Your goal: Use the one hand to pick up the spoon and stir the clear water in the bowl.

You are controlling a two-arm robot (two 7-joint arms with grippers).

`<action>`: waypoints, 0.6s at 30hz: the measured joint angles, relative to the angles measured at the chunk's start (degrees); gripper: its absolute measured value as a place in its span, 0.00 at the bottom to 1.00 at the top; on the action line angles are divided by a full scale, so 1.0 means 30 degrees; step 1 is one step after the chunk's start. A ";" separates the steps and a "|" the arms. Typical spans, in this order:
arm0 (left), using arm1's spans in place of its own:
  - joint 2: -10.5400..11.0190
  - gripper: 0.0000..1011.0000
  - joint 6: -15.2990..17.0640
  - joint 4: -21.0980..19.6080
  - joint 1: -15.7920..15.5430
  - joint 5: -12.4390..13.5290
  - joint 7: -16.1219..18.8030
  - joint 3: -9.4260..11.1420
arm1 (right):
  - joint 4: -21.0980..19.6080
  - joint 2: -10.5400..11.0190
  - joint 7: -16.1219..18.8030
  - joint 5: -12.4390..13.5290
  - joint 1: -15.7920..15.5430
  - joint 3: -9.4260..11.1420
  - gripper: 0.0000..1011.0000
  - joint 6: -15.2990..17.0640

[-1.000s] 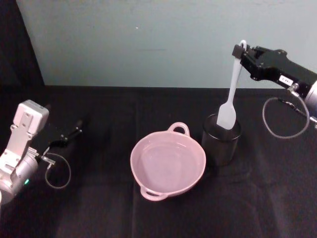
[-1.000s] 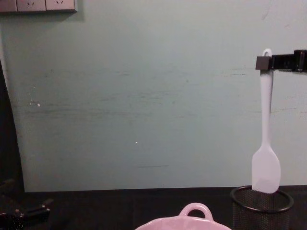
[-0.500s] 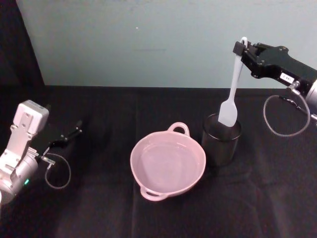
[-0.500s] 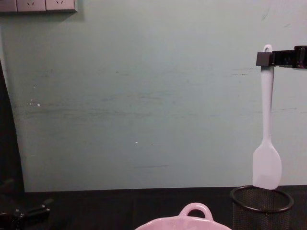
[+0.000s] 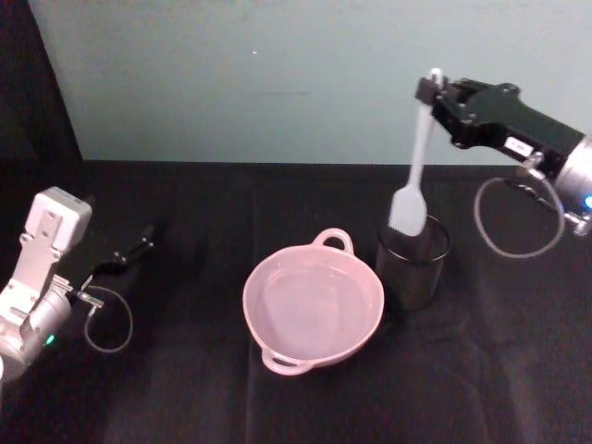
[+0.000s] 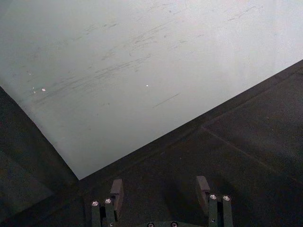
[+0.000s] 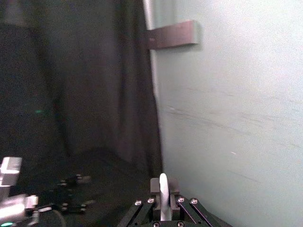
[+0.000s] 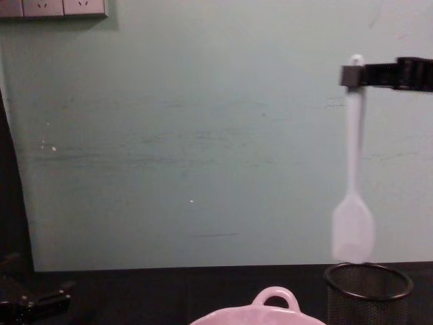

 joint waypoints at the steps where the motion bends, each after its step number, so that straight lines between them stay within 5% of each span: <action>1: 0.0000 0.99 0.0000 0.0000 0.0000 -0.0001 0.0000 0.0000 | -0.0001 -0.0112 0.0134 -0.0080 0.0104 -0.0131 0.11 -0.0034; 10: 0.0000 0.99 0.0000 -0.0001 0.0000 -0.0001 0.0000 0.0000 | 0.1451 -0.2101 0.1937 -0.1217 0.1327 -0.2320 0.11 -0.0718; 18: 0.0000 0.99 0.0001 0.0000 -0.0001 -0.0001 0.0000 -0.0001 | 0.2705 -0.3172 0.2671 -0.2122 0.1044 -0.3620 0.11 -0.1324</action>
